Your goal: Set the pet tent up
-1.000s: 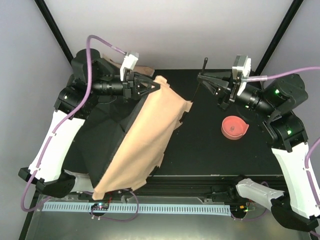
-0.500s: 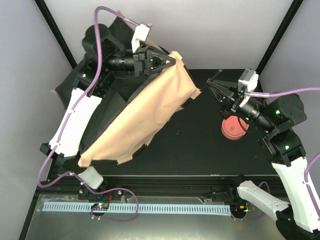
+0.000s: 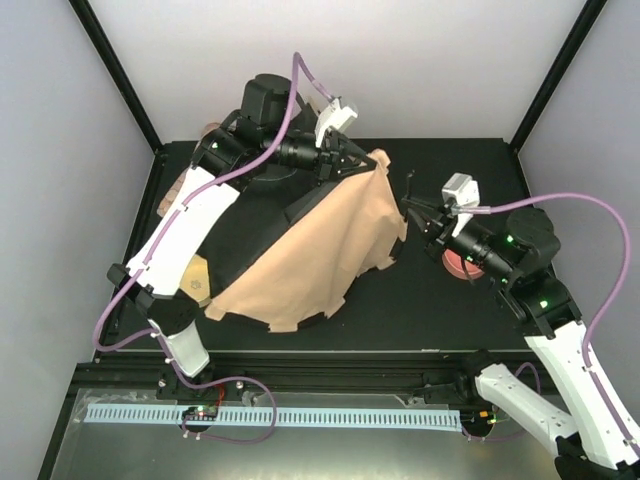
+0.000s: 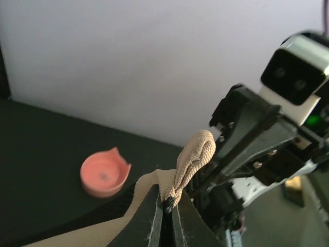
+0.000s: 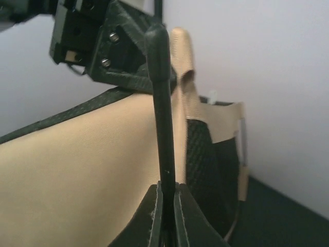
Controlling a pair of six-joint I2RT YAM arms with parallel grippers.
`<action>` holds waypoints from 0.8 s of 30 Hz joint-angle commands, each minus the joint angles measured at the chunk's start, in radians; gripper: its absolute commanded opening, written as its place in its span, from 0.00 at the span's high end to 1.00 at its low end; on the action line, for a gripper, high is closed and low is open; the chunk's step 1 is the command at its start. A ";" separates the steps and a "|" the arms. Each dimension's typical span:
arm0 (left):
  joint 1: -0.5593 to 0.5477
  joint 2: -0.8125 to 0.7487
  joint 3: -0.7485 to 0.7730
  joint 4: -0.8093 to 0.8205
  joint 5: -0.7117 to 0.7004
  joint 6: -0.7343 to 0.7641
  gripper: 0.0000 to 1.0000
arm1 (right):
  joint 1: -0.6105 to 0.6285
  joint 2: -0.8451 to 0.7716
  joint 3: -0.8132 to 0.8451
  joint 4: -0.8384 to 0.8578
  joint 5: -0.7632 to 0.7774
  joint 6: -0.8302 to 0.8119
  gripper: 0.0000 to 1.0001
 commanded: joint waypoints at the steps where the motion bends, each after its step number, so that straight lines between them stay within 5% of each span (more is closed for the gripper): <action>1: -0.011 -0.070 0.009 -0.194 -0.102 0.288 0.98 | 0.014 0.054 -0.006 -0.220 -0.246 0.025 0.99; 8: -0.013 -0.194 -0.182 -0.183 -0.055 0.407 0.98 | 0.076 0.156 0.072 -0.461 -0.271 -0.028 0.99; 24: -0.013 -0.290 -0.347 -0.028 0.011 0.371 0.98 | 0.121 0.222 0.092 -0.521 -0.293 -0.039 0.99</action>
